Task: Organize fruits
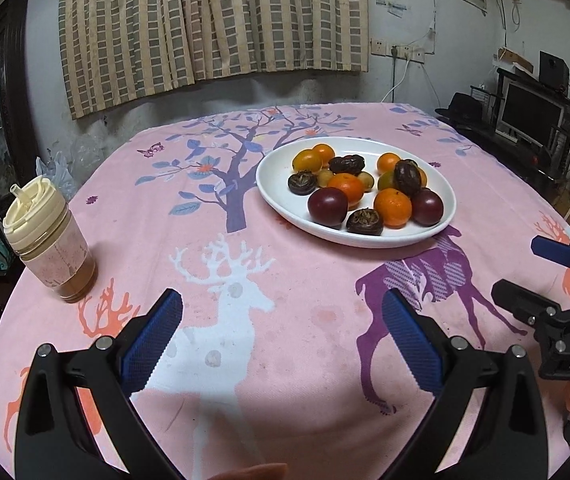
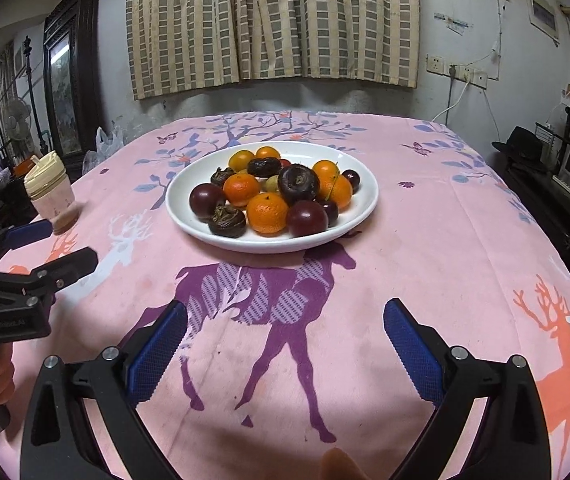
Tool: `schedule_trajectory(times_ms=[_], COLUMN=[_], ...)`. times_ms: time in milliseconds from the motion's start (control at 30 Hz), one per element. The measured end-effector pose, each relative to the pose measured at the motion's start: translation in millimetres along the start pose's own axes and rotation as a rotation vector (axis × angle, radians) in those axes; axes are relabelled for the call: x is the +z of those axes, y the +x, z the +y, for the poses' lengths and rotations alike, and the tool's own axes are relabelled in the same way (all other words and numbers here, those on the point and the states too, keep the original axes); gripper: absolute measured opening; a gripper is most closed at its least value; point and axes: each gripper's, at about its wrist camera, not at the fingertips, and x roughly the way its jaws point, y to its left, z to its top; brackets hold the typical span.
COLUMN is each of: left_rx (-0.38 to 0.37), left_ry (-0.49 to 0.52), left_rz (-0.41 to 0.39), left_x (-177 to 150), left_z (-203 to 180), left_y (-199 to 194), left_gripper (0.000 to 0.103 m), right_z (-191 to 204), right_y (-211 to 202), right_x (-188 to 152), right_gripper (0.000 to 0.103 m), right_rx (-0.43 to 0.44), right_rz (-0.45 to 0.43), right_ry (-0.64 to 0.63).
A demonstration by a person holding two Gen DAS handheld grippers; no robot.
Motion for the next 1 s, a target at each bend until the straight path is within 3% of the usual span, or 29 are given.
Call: schedule_trajectory(times_ms=[1000], left_rx=[-0.001], left_ry=[-0.020], left_rz=[0.006], left_x=[-4.2], left_z=[2.6], left_y=[0.4], left_gripper=[0.098], right_z=[-0.7], right_y=[-5.2], right_x=[-7.3], right_gripper=[0.099], right_rx=[0.004], right_rz=[-0.001], right_ry=[0.003])
